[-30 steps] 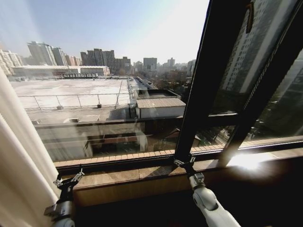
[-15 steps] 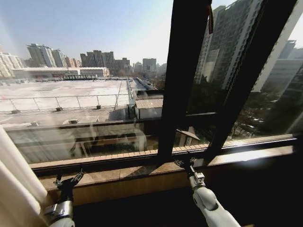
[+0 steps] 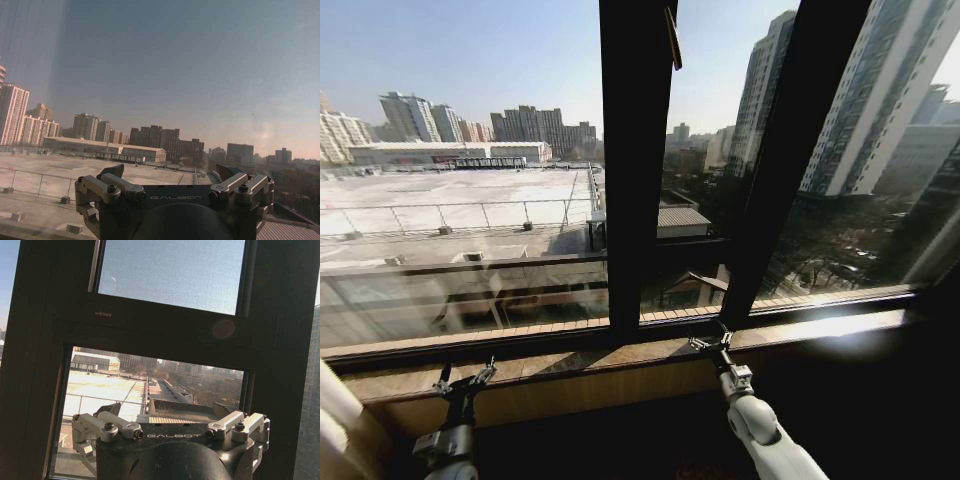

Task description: Open the curtains by pulling them apart, changing their state from closed to fully open.

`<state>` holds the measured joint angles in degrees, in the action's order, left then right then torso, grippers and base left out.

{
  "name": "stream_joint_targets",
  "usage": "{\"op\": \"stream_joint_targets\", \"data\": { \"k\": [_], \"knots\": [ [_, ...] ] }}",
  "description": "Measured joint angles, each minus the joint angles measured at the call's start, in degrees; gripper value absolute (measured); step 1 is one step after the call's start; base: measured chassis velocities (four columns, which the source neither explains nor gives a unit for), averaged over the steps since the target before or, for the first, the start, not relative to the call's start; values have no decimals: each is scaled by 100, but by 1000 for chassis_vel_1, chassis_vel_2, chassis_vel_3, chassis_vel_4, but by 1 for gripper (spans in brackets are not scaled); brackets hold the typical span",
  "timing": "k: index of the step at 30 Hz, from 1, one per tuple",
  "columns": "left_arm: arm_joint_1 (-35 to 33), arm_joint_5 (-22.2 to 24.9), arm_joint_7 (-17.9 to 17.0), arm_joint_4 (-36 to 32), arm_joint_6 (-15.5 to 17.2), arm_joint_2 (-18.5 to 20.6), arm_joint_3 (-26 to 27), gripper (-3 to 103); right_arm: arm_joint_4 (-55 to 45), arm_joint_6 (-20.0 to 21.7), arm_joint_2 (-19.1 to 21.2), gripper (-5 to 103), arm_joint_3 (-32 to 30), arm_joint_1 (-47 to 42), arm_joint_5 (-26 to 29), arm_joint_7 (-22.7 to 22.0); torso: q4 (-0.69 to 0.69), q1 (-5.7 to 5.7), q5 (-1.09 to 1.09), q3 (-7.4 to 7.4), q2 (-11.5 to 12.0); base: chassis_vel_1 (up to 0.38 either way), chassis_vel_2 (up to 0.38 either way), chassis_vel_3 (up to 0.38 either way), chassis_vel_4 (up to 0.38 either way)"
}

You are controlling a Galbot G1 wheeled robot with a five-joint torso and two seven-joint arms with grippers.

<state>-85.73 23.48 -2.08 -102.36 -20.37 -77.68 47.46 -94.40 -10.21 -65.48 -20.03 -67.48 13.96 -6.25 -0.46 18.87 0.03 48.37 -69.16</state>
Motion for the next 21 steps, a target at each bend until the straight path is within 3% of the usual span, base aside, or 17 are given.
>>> {"op": "stream_joint_targets", "data": {
  "k": [21],
  "knots": [
    [0,0,0,0,-1,0,0,100,0,0,0,100,0,0,0,0,0,1,0,0,0,-353,-349,346,349]
  ]
}}
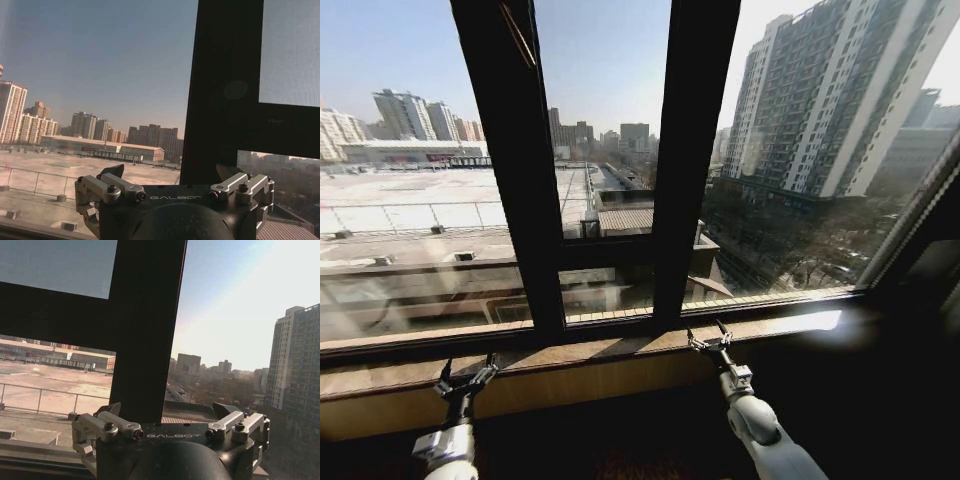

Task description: Open the curtains by pulling them apart, changing their state from closed to fully open.

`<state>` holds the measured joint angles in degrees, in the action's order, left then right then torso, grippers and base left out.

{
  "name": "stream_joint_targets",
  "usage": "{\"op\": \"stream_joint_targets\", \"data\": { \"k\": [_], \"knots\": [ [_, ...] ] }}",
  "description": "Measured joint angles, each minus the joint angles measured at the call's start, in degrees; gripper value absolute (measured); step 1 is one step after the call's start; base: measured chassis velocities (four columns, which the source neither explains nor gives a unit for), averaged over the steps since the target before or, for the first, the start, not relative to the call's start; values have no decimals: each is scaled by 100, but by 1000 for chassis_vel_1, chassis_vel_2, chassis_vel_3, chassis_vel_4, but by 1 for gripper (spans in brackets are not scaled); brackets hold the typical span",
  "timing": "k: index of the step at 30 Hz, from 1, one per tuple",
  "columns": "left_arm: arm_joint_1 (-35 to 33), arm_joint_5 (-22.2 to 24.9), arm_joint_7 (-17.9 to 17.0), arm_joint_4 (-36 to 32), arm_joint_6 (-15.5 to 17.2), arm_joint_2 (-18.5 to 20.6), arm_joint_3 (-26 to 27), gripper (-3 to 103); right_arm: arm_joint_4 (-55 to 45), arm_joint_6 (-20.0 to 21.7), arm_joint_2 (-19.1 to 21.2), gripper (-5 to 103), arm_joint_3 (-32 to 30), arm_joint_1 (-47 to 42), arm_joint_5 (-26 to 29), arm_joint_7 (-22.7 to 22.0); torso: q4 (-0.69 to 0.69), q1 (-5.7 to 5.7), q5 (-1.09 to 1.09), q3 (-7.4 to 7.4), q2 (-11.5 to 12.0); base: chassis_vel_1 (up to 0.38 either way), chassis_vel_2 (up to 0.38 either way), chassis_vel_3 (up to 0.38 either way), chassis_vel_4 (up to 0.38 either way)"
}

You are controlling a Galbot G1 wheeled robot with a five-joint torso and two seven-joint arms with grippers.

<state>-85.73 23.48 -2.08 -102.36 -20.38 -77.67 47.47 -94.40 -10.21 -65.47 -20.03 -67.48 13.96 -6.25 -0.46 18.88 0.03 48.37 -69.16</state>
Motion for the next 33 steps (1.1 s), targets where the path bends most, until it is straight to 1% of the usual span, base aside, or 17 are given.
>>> {"op": "stream_joint_targets", "data": {
  "k": [4,15,19,23,28,30,33],
  "knots": [
    [0,0,0,0,0,0,0,100,0,0,0,100,0,0,0,0,0,-1,-3,0,0,-358,-342,357,357],
    [0,0,0,0,0,0,0,100,0,0,0,100,0,0,0,0,-1,0,-1,0,0,-357,-369,354,362],
    [0,0,2,0,0,0,-2,100,0,0,0,100,-1,0,0,0,-2,0,-2,0,0,-310,-300,300,276],
    [0,-1,4,-1,0,-1,-2,100,0,0,1,100,-1,0,0,-1,-1,0,-7,0,0,-129,-149,147,137],
    [0,-1,5,-1,0,0,-2,100,0,0,0,100,1,0,0,-1,-2,-1,-2,0,0,-1,-37,20,22],
    [1,-1,2,1,0,2,0,100,0,0,-2,100,2,0,0,0,1,0,6,0,0,15,-18,-28,0],
    [1,0,-2,1,0,3,4,100,0,0,-2,100,3,0,0,0,2,1,1,0,0,86,-12,-59,41]
  ]
}}
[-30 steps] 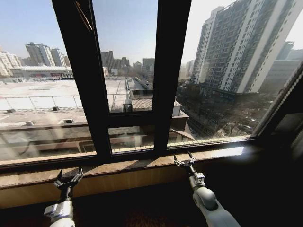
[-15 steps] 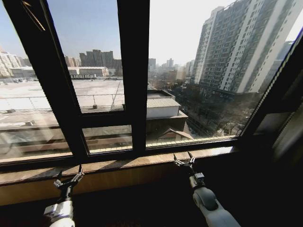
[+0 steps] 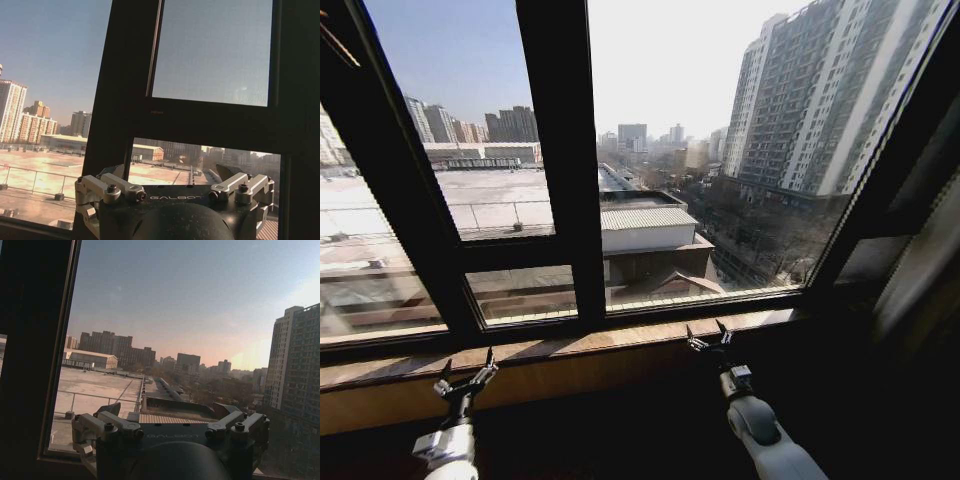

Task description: Open the curtains by pulling them apart, changing their state from closed to fully open.

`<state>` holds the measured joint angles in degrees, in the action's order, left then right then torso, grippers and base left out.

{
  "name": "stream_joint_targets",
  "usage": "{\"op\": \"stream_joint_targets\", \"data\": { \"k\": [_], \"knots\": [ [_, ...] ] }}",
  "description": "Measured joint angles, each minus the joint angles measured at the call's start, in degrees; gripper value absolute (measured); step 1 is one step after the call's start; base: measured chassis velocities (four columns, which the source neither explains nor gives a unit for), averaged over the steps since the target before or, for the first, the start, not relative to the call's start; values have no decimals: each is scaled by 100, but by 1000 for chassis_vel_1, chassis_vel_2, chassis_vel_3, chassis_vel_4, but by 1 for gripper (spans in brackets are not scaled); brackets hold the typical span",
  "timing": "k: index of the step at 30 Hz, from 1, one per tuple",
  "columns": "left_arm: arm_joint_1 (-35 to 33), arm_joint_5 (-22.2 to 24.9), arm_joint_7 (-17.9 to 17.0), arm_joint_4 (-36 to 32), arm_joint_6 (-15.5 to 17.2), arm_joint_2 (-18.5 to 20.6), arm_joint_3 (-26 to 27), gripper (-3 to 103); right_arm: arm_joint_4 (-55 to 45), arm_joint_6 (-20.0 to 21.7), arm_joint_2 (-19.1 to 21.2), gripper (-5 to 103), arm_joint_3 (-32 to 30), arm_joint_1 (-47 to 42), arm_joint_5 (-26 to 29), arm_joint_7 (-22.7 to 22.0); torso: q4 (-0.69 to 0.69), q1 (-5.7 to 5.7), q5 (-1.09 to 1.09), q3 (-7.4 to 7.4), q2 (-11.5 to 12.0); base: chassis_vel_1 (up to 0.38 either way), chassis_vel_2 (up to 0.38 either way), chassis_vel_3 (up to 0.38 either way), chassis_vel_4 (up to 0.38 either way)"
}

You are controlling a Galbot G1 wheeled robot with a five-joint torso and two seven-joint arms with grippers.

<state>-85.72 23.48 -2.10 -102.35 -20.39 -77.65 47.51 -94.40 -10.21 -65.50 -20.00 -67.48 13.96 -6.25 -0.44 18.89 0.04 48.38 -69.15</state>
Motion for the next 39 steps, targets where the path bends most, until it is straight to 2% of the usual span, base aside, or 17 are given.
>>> {"op": "stream_joint_targets", "data": {
  "k": [13,37,39],
  "knots": [
    [-1,0,1,-1,0,-3,-4,100,0,0,3,100,-2,-1,0,0,-3,-4,-3,-1,-1,101,-220,-108,245],
    [-2,0,2,-1,0,-3,-5,100,0,0,3,100,-2,-3,0,0,-4,-7,-4,-3,-4,321,-322,-313,329],
    [-4,0,0,0,0,-3,-2,100,0,0,2,100,-2,-3,0,0,1,-8,-2,-3,-5,105,-93,-119,165]
  ]
}}
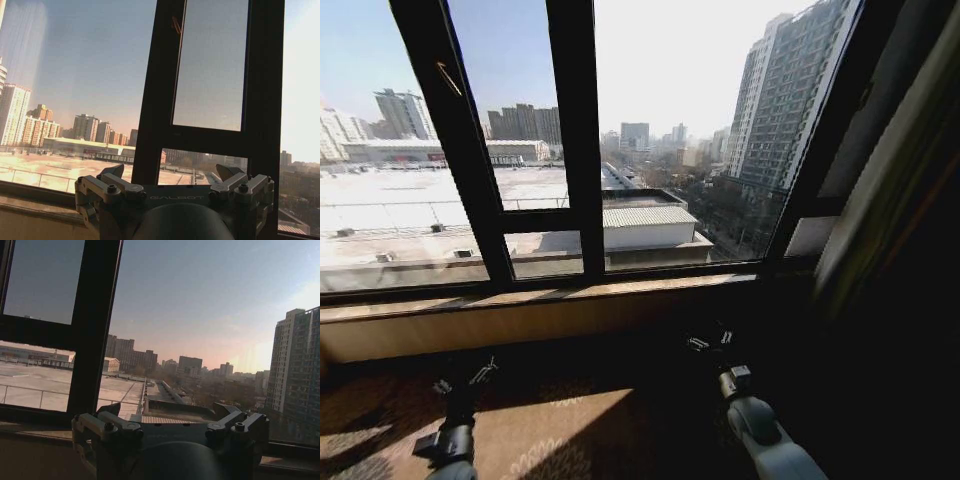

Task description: Open the curtains by pulling them apart, changing their state from closed to fully open.

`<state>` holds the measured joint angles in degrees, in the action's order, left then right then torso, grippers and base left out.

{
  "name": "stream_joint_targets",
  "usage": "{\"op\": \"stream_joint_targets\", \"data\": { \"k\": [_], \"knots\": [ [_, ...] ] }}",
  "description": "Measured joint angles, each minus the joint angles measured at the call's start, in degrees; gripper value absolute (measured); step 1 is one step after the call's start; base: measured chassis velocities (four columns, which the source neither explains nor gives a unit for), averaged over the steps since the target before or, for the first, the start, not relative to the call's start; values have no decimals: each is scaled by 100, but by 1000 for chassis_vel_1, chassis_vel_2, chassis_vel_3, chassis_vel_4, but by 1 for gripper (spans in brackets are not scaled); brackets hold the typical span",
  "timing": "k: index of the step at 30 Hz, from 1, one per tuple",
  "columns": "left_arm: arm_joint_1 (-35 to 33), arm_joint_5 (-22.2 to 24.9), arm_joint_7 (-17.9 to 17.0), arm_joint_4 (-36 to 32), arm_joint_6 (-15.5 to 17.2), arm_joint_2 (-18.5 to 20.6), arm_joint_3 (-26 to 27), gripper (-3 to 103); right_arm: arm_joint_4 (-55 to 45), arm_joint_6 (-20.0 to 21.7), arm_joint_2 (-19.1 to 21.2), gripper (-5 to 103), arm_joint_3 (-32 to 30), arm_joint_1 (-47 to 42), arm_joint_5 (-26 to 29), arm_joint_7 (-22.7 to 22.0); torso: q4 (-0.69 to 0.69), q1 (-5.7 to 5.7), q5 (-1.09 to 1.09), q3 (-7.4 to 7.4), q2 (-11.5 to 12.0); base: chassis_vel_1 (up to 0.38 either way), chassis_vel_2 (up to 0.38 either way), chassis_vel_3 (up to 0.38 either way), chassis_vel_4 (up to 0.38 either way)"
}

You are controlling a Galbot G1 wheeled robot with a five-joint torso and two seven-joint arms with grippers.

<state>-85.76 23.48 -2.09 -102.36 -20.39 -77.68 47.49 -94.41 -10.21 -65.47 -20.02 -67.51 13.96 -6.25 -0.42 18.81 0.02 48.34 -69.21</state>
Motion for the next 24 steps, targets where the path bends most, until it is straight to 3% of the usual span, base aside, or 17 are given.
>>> {"op": "stream_joint_targets", "data": {
  "k": [4,24],
  "knots": [
    [4,0,1,-1,0,0,-2,100,0,0,0,100,-1,0,0,0,-6,1,1,1,1,11,6,-13,29],
    [4,0,2,-1,0,0,-3,100,0,0,0,100,-1,3,0,0,-4,6,-2,3,5,-11,19,20,-18]
  ]
}}
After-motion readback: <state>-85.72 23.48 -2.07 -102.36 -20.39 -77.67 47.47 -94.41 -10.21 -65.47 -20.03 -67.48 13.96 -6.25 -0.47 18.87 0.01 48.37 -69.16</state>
